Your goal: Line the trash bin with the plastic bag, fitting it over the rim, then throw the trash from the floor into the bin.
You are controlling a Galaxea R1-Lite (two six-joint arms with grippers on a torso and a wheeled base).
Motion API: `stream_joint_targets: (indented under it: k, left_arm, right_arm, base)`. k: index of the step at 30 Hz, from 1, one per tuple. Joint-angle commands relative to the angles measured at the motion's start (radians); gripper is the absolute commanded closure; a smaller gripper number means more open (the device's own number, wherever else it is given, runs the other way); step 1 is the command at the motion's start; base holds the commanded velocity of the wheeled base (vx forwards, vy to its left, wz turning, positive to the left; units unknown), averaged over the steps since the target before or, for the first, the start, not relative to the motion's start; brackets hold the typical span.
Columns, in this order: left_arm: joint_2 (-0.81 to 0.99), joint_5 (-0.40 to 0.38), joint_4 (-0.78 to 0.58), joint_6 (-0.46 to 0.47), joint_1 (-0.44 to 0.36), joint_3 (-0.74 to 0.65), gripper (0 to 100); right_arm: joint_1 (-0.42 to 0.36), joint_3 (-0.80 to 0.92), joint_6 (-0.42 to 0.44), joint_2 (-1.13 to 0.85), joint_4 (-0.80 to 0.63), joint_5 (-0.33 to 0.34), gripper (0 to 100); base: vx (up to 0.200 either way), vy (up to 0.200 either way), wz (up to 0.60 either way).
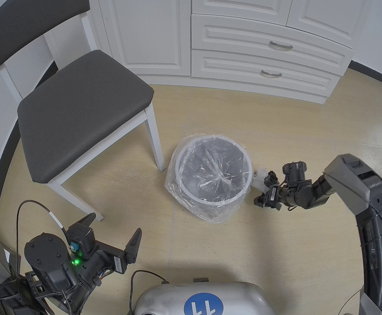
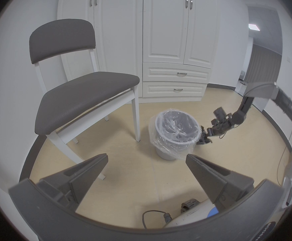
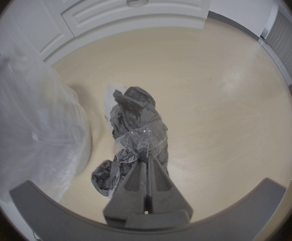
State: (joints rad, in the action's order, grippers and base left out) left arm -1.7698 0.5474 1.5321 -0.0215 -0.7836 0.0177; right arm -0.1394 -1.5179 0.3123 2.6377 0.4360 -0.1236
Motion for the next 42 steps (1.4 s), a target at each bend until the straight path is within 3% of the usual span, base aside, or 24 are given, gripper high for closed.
stream_joint_targets:
  k: [1, 5, 9, 12, 17, 24, 29, 34, 37, 41, 42]
  left_arm:
    - [0.000, 0.006, 0.000, 0.002, -0.032, -0.018, 0]
    - [0.023, 0.011, 0.000, -0.002, -0.032, -0.018, 0]
    - [0.053, 0.009, -0.001, 0.000, -0.034, -0.018, 0]
    - [0.064, 0.009, 0.000, 0.028, -0.040, -0.012, 0]
    - [0.081, 0.009, 0.000, 0.040, -0.042, -0.008, 0]
    - [0.142, 0.008, 0.000, 0.075, -0.036, -0.016, 0]
    - [0.196, 0.002, -0.001, 0.141, -0.017, -0.016, 0]
    - [0.224, 0.000, -0.001, 0.149, -0.014, -0.016, 0]
    - [0.243, -0.018, -0.001, 0.153, -0.013, -0.016, 0]
    - [0.251, -0.029, -0.001, 0.155, -0.013, -0.018, 0]
    - [0.251, -0.029, -0.001, 0.155, -0.013, -0.018, 0]
  right_arm:
    - [0.037, 0.311, -0.042, -0.389, 0.129, 0.021, 100]
    - [0.035, 0.495, -0.090, -0.673, 0.153, 0.021, 100]
    - [0.021, 0.555, -0.099, -0.815, 0.153, 0.021, 100]
    - [-0.036, 0.597, -0.098, -0.984, 0.152, 0.021, 100]
    - [-0.180, 0.634, -0.085, -1.073, 0.155, 0.012, 100]
    - [-0.325, 0.644, -0.036, -1.041, 0.135, 0.021, 100]
    - [-0.385, 0.637, -0.035, -0.929, 0.135, 0.015, 100]
    - [-0.417, 0.625, -0.032, -0.858, 0.125, 0.010, 100]
    - [-0.428, 0.538, 0.022, -0.814, -0.023, 0.002, 100]
    - [-0.434, 0.381, 0.160, -0.771, -0.224, -0.016, 100]
    - [-0.436, 0.292, 0.231, -0.746, -0.321, -0.031, 100]
  base:
    - [0.000, 0.000, 0.00]
    - [0.000, 0.000, 0.00]
    - [0.000, 0.000, 0.00]
    - [0.000, 0.000, 0.00]
    - [0.000, 0.000, 0.00]
    - [0.000, 0.000, 0.00]
    - [0.000, 0.000, 0.00]
    - [0.000, 0.000, 0.00]
    - [0.000, 0.000, 0.00]
    - [0.000, 0.000, 0.00]
    - [0.000, 0.000, 0.00]
